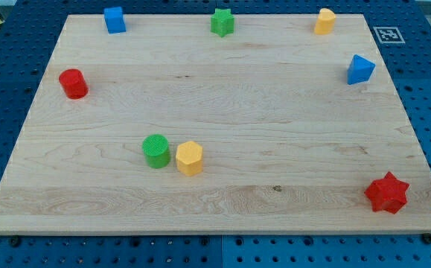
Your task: Place the red star to the center of the board
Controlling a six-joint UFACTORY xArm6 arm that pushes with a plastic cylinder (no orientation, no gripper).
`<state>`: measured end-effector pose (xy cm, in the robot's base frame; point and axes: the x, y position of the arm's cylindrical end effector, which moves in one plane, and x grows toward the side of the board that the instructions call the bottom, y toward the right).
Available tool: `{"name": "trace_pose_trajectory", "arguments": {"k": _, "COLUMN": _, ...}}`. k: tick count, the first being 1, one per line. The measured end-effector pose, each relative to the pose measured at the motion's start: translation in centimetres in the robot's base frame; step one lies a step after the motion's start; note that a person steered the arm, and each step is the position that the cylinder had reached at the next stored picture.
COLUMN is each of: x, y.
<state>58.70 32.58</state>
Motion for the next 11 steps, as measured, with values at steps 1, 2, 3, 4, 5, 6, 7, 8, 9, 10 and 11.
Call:
{"name": "trace_pose_trajectory", "arguments": {"k": 1, "x": 0.9, "y": -1.4}}
{"name": "trace_pose_trajectory", "arguments": {"k": 2, "x": 1.7, "y": -8.2}}
{"name": "trace_pose_trajectory", "arguments": {"k": 3, "x": 1.7, "y": -9.8}}
{"name": "trace_pose_trajectory", "arguments": {"k": 4, "x": -1.3, "y": -9.9}}
{"name": "trace_pose_trajectory", "arguments": {"k": 5, "x": -2.2, "y": -11.6}}
{"name": "trace_pose_trajectory", "arguments": {"k": 6, "x": -1.7, "y": -12.0}}
{"name": "trace_pose_trajectory", "arguments": {"k": 7, "x": -1.2, "y": -13.3}}
{"name": "trace_pose_trajectory", "arguments": {"k": 8, "x": -1.2, "y": -15.6}}
{"name": "trace_pose_trajectory", "arguments": {"k": 9, "x": -1.2, "y": -19.0}}
{"name": "trace_pose_trajectory", "arguments": {"k": 10, "x": -1.5, "y": -22.5}}
{"name": "trace_pose_trajectory", "arguments": {"k": 11, "x": -3.2, "y": -26.4}}
